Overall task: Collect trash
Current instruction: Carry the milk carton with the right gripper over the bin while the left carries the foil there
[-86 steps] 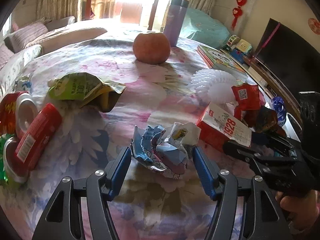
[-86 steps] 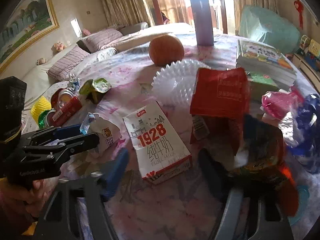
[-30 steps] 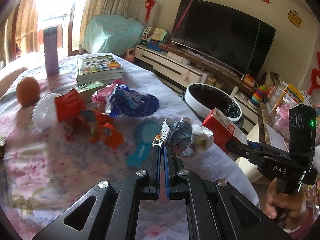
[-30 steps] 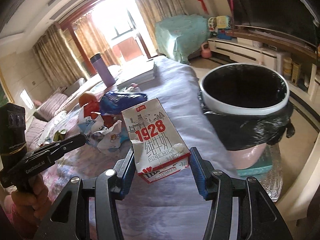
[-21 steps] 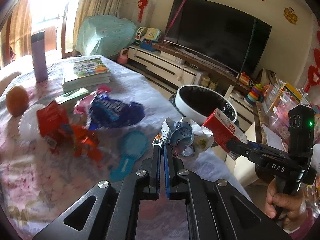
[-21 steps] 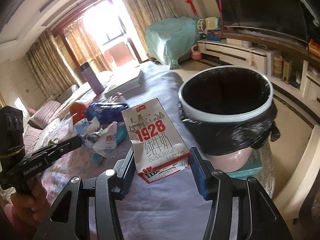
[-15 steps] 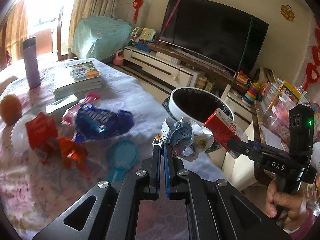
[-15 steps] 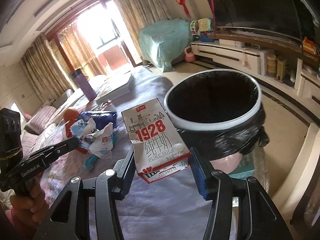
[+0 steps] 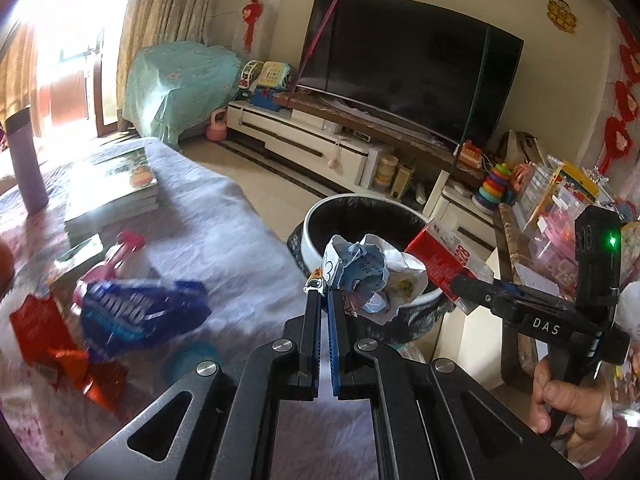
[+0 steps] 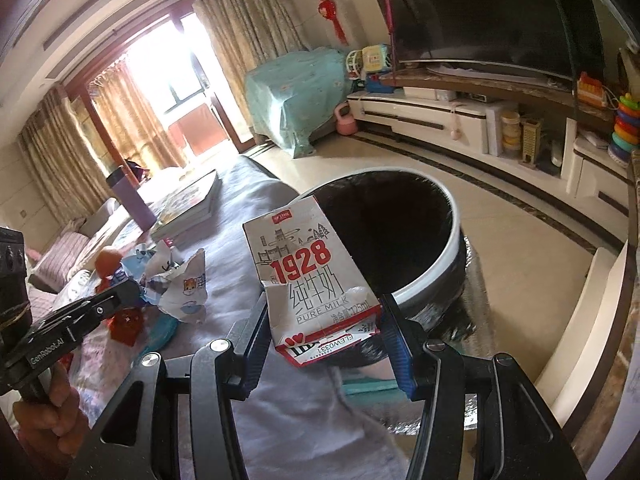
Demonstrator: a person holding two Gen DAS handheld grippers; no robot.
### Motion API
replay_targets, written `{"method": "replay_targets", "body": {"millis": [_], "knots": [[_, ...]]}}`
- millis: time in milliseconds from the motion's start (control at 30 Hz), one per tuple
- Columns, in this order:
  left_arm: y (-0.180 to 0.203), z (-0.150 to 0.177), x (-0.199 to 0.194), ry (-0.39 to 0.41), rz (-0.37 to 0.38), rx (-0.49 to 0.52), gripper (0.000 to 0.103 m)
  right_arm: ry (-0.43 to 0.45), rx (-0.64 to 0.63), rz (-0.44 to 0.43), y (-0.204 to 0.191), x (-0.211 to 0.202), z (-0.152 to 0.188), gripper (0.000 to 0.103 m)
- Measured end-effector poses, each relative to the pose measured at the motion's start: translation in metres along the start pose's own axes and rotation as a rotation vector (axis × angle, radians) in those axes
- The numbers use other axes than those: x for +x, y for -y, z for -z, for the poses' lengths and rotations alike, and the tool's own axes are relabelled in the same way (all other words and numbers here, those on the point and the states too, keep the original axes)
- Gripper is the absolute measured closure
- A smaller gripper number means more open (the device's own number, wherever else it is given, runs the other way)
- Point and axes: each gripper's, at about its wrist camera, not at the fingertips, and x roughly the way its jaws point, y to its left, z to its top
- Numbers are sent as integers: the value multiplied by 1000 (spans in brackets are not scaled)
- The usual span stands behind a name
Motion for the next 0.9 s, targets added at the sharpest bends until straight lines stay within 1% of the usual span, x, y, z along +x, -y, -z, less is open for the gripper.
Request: {"method": "replay_targets", "body": {"millis": [400,633,900], "knots": [[14,-30,44,-7,-11,17,101,-5,-9,40,16,16,-24,50],[18,-42,70,-21,-16,22,101,-21,-16,57,21,26,-32,50],[21,-48,89,-35,-17,22,101,-35,-12,67,30,37,-40,50]]}}
